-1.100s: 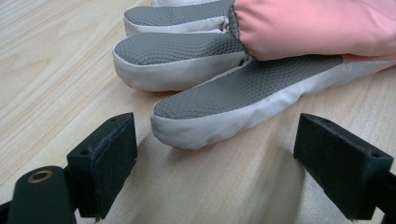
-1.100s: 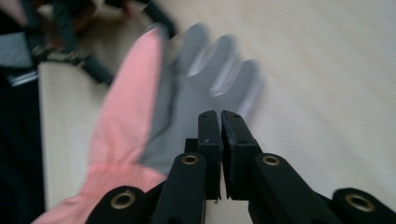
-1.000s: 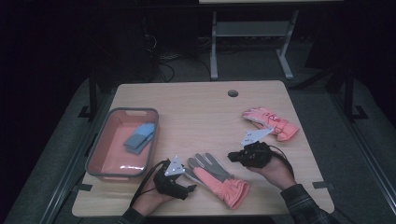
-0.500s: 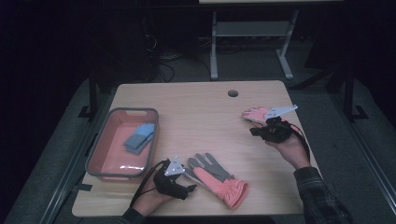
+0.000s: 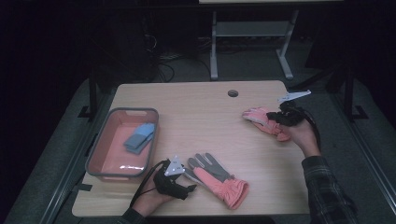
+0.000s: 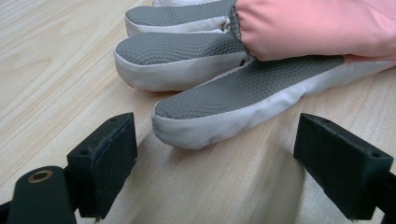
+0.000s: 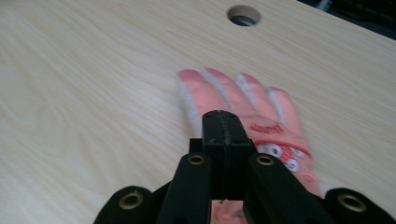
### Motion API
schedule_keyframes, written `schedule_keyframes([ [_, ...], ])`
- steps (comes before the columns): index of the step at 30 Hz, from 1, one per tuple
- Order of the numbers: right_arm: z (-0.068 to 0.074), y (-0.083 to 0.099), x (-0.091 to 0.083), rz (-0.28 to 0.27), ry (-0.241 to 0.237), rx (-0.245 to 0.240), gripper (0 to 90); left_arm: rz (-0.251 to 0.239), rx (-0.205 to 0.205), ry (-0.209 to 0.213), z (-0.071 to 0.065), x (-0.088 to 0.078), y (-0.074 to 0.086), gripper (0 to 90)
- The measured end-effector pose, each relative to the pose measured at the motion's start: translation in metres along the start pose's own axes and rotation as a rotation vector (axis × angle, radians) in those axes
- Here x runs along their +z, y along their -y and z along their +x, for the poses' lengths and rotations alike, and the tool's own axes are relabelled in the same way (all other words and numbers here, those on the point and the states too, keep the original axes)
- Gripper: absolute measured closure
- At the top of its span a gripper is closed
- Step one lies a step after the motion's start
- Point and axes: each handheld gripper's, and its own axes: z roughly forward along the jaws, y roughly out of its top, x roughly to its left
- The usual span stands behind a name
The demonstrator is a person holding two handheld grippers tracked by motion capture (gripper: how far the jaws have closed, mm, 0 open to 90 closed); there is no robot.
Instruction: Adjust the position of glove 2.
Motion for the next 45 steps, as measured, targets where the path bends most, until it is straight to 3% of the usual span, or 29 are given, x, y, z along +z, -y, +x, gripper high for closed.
schedule_keyframes([
  [8,-0.026,0.016,0.010,0.045,0.034,0.055,90.0,-0.001,0.000,-0.002,0.000,0.000,0.000,12.7],
  [14,-0.029,0.027,0.025,0.096,0.038,0.065,90.0,-0.001,0.000,-0.002,0.000,0.000,0.000,12.7],
  [22,-0.017,0.033,0.029,0.104,0.030,0.049,90.0,-0.001,-0.001,-0.001,0.000,0.000,0.000,12.7],
  [45,0.051,0.037,0.021,0.127,-0.088,-0.071,90.0,-0.001,-0.001,-0.002,0.000,0.000,0.000,12.7],
])
